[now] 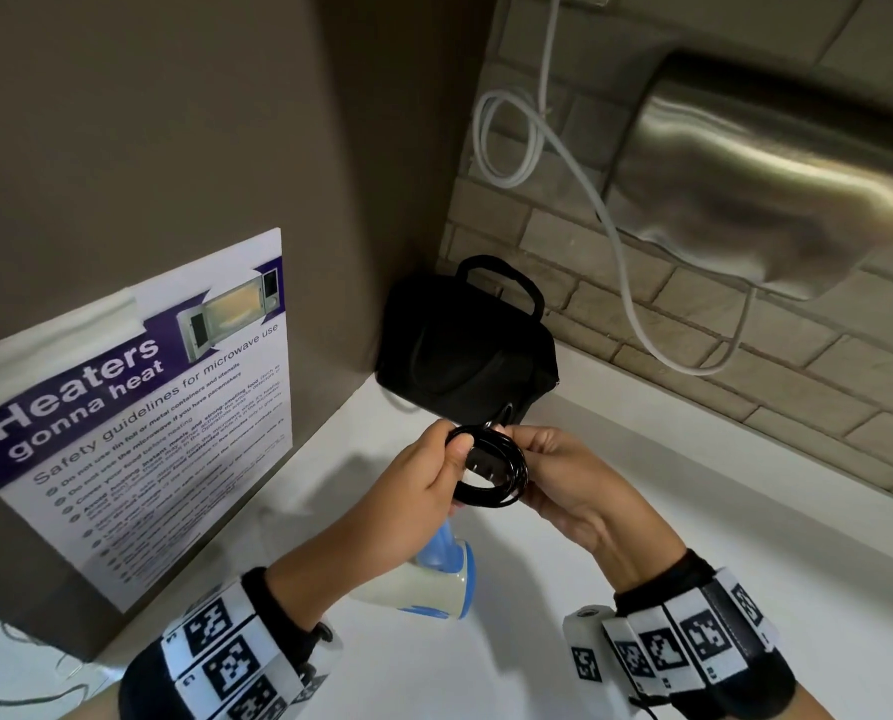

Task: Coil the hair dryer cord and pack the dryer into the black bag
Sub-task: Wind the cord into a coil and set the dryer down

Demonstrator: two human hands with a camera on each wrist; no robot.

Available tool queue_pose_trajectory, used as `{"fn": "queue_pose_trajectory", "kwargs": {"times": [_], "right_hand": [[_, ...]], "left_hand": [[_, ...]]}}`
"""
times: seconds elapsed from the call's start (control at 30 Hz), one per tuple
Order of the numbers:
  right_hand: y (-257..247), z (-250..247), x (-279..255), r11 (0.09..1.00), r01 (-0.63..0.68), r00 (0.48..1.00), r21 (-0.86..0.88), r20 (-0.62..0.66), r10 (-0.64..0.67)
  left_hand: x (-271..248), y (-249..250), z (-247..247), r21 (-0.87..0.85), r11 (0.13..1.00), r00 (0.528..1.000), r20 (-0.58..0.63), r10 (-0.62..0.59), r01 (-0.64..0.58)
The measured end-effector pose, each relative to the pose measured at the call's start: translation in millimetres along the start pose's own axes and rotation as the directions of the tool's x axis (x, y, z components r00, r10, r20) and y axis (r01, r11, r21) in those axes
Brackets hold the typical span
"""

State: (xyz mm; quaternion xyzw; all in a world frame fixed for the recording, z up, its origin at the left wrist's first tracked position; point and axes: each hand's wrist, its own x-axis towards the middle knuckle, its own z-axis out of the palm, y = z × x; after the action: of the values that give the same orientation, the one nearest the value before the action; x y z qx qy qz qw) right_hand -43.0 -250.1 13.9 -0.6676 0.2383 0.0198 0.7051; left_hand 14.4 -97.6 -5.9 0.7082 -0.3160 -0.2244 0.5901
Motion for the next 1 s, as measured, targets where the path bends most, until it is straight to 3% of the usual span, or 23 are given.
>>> {"fn": "queue_pose_trajectory", "kwargs": {"times": [0.17, 0.37, 0.53, 0.6, 0.67, 0.8, 1.0], "right_hand": [[-0.6, -2.3, -4.0, 0.998, -0.065, 0.997, 0.009, 0.039, 0.064], [-10.2, -2.1, -14.3, 0.985, -0.074, 0.993, -0.156, 0.083, 0.087], [-15.2, -9.0, -22.0, 0.960, -0.207, 0.970, 0.187, 0.166, 0.177], [-18.7, -8.5, -29.3, 0.948, -0.215, 0.965, 0.236, 0.201, 0.169], [-21.6, -0.1, -36.1, 0.964, -0.185, 0.973, 0.189, 0.172, 0.153], [-17.9, 13.3, -39.4, 0.995, -0.095, 0.987, 0.035, 0.136, 0.090], [-22.8, 16.3, -50.4, 0.961, -0.052, 0.989, -0.271, 0.116, 0.086]], "left_hand": [[0.1, 2.4, -0.7, 0.035, 0.999, 1.000, 0.019, 0.022, -0.022], [0.5, 0.7, 0.2, 0.069, 0.997, 1.000, 0.024, 0.017, -0.019], [3.1, 2.9, -3.2, -0.036, 0.997, 0.998, 0.012, -0.067, 0.067], [5.6, 4.7, -3.6, -0.055, 0.993, 0.995, -0.015, -0.102, 0.101], [6.8, 1.0, -1.4, 0.012, 0.998, 0.997, -0.052, -0.060, 0.061], [2.2, -4.0, 5.3, 0.281, 0.952, 0.985, -0.087, 0.147, -0.117], [-10.3, 7.2, 3.2, 0.282, 0.937, 0.978, 0.050, 0.202, -0.207]]}}
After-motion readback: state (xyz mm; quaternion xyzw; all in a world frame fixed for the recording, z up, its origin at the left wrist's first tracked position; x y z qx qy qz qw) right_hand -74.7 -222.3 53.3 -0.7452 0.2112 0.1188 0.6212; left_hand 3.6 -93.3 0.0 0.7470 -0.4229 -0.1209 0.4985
